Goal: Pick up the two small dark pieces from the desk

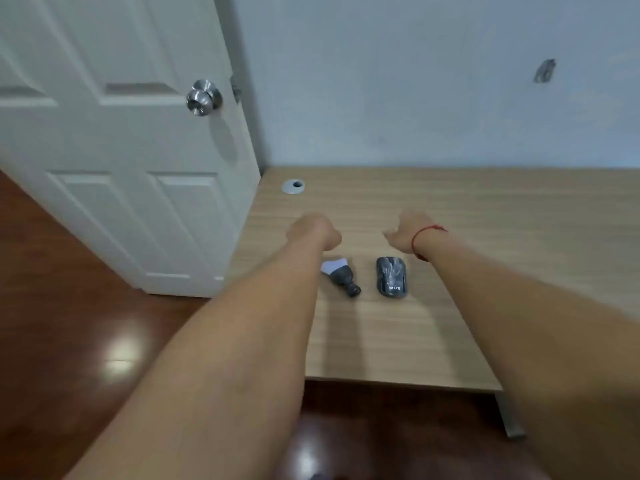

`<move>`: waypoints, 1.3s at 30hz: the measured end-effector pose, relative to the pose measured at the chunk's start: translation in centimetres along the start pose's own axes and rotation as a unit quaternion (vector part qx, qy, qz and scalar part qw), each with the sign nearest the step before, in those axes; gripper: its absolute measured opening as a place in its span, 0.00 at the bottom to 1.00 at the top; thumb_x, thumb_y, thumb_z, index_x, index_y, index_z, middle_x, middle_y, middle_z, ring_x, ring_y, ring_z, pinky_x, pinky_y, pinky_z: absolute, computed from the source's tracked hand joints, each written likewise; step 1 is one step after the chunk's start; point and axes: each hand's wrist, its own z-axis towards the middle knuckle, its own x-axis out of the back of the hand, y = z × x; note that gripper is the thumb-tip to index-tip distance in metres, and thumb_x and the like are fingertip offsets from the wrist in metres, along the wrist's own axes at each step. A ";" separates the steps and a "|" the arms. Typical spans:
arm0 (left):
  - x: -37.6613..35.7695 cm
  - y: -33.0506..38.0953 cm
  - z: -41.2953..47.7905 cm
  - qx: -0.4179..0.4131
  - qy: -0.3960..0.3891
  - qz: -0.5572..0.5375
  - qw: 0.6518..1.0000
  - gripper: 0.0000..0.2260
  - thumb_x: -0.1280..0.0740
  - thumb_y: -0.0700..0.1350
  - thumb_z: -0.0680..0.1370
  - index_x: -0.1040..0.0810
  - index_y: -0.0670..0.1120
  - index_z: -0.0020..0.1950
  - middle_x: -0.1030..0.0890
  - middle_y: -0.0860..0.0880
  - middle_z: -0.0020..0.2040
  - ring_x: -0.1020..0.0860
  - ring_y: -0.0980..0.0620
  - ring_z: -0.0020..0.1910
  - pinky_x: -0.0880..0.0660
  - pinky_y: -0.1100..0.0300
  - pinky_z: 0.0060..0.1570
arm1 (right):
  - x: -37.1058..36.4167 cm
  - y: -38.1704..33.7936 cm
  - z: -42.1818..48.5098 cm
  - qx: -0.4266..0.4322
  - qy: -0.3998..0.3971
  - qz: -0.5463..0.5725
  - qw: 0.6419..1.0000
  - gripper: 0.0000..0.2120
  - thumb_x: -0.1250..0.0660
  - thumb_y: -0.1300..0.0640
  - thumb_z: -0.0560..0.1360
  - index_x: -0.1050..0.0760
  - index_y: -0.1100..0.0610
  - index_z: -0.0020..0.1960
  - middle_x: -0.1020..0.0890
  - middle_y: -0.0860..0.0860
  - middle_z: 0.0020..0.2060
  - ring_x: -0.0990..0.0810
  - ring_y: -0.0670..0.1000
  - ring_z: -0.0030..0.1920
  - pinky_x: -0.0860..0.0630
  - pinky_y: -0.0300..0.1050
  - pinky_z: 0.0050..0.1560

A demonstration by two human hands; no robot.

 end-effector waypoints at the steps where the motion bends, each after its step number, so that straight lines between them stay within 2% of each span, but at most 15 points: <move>1: -1.3 -0.2 0.2 0.008 -0.019 0.011 1.000 0.11 0.40 0.51 0.80 0.24 0.45 0.52 0.21 0.46 0.59 0.22 0.45 0.55 0.31 0.58 0.47 | -1.2 0.6 0.1 -0.010 -0.007 -0.007 1.000 0.25 0.38 0.47 0.78 0.29 0.64 0.66 0.25 0.60 0.66 0.26 0.62 0.65 0.28 0.51 0.63; 2: -2.6 -0.5 0.1 0.011 -0.024 0.015 1.000 0.11 0.40 0.52 0.79 0.25 0.45 0.50 0.20 0.46 0.58 0.22 0.45 0.54 0.30 0.58 0.47 | -2.3 1.2 0.3 -0.020 -0.001 -0.007 1.000 0.25 0.37 0.45 0.77 0.28 0.64 0.65 0.24 0.60 0.64 0.25 0.61 0.64 0.27 0.51 0.61; 5: -6.2 -1.2 1.0 0.023 -0.022 0.027 0.999 0.20 0.39 0.59 0.77 0.23 0.45 0.57 0.20 0.46 0.59 0.21 0.45 0.58 0.26 0.57 0.54 | -5.5 2.6 0.7 -0.038 0.005 -0.027 0.999 0.30 0.34 0.38 0.72 0.25 0.62 0.61 0.21 0.59 0.59 0.23 0.60 0.60 0.25 0.50 0.57; 8: -9.2 -1.5 1.6 -0.007 -0.009 0.042 0.999 0.18 0.38 0.63 0.73 0.23 0.49 0.44 0.19 0.47 0.54 0.21 0.45 0.55 0.26 0.57 0.52 | -8.4 3.8 1.5 -0.040 0.020 -0.013 0.999 0.28 0.32 0.33 0.67 0.26 0.59 0.45 0.21 0.57 0.47 0.22 0.58 0.49 0.27 0.48 0.46; 10: -10.2 -1.6 1.9 -0.029 0.004 0.046 0.999 0.15 0.38 0.62 0.72 0.23 0.51 0.44 0.21 0.47 0.52 0.21 0.45 0.52 0.27 0.58 0.48 | -9.8 4.1 1.8 -0.043 0.020 -0.012 0.999 0.29 0.31 0.32 0.64 0.29 0.59 0.40 0.23 0.55 0.43 0.25 0.57 0.44 0.29 0.46 0.43; 14: -10.8 -2.2 2.0 -0.043 0.036 -0.018 0.998 0.09 0.34 0.52 0.70 0.23 0.49 0.45 0.20 0.45 0.49 0.21 0.44 0.44 0.24 0.60 0.42 | -11.2 4.1 1.7 -0.013 0.070 -0.004 0.997 0.32 0.29 0.34 0.65 0.24 0.61 0.53 0.23 0.56 0.46 0.24 0.58 0.48 0.31 0.46 0.44; 16: -11.2 -3.0 1.8 -0.042 0.076 -0.069 0.994 0.11 0.31 0.51 0.72 0.24 0.45 0.47 0.21 0.45 0.52 0.19 0.43 0.49 0.20 0.54 0.50 | -11.8 3.9 1.1 0.015 0.107 0.014 0.994 0.32 0.27 0.38 0.65 0.25 0.62 0.56 0.21 0.59 0.52 0.22 0.60 0.54 0.30 0.46 0.45; 18: -12.0 -4.3 1.4 -0.041 0.120 -0.125 0.984 0.17 0.29 0.56 0.73 0.25 0.44 0.51 0.21 0.45 0.54 0.19 0.42 0.53 0.21 0.53 0.53 | -13.0 3.8 0.4 0.040 0.134 0.025 0.990 0.32 0.27 0.38 0.66 0.25 0.62 0.57 0.20 0.59 0.55 0.22 0.60 0.55 0.30 0.46 0.46; 21: -13.0 -6.1 -0.6 -0.058 0.214 -0.158 0.962 0.13 0.31 0.55 0.75 0.27 0.47 0.48 0.20 0.44 0.55 0.20 0.42 0.54 0.27 0.57 0.44 | -15.2 3.4 -1.2 0.069 0.171 0.056 0.981 0.31 0.28 0.37 0.65 0.25 0.60 0.56 0.20 0.58 0.55 0.22 0.59 0.53 0.28 0.48 0.46; 23: -13.3 -6.9 -2.0 -0.056 0.251 -0.170 0.951 0.15 0.33 0.54 0.77 0.26 0.44 0.54 0.21 0.44 0.57 0.23 0.42 0.57 0.32 0.56 0.44 | -16.4 3.2 -2.3 0.085 0.191 0.073 0.975 0.30 0.29 0.37 0.66 0.24 0.59 0.55 0.20 0.58 0.54 0.21 0.61 0.55 0.25 0.50 0.52; 26: -14.0 -7.2 -2.6 -0.063 0.257 -0.206 0.942 0.16 0.39 0.52 0.81 0.28 0.40 0.59 0.23 0.41 0.60 0.25 0.40 0.59 0.33 0.55 0.46 | -17.8 3.3 -3.2 0.115 0.217 0.096 0.965 0.28 0.30 0.37 0.66 0.24 0.58 0.53 0.19 0.58 0.52 0.21 0.61 0.54 0.24 0.53 0.54; 30: -15.2 -7.3 -2.4 -0.088 0.231 -0.255 0.935 0.14 0.45 0.46 0.82 0.31 0.36 0.60 0.26 0.36 0.61 0.27 0.37 0.59 0.33 0.53 0.50 | -19.0 3.7 -3.2 0.133 0.254 0.093 0.954 0.28 0.32 0.36 0.68 0.25 0.59 0.54 0.20 0.57 0.54 0.23 0.59 0.56 0.27 0.51 0.55; 33: -15.8 -7.3 -1.9 -0.107 0.241 -0.290 0.920 0.13 0.41 0.45 0.81 0.30 0.36 0.58 0.23 0.38 0.57 0.25 0.39 0.56 0.34 0.56 0.47 | -19.0 4.0 -3.0 0.142 0.253 0.096 0.952 0.27 0.31 0.36 0.68 0.26 0.58 0.53 0.21 0.56 0.53 0.24 0.59 0.56 0.28 0.50 0.53; 37: -16.2 -6.6 -1.9 -0.128 0.310 -0.376 0.864 0.11 0.33 0.46 0.76 0.25 0.39 0.53 0.22 0.47 0.45 0.24 0.49 0.45 0.30 0.59 0.44 | -18.9 4.2 -2.3 0.153 0.247 0.121 0.949 0.26 0.30 0.35 0.66 0.25 0.55 0.51 0.20 0.54 0.51 0.23 0.57 0.54 0.29 0.48 0.49; 39: -16.6 -6.2 -1.4 -0.140 0.357 -0.382 0.841 0.07 0.31 0.45 0.75 0.25 0.42 0.44 0.23 0.46 0.41 0.25 0.48 0.42 0.28 0.55 0.45 | -18.9 4.2 -2.0 0.155 0.248 0.129 0.947 0.26 0.30 0.35 0.66 0.25 0.54 0.52 0.20 0.53 0.50 0.23 0.56 0.53 0.28 0.48 0.49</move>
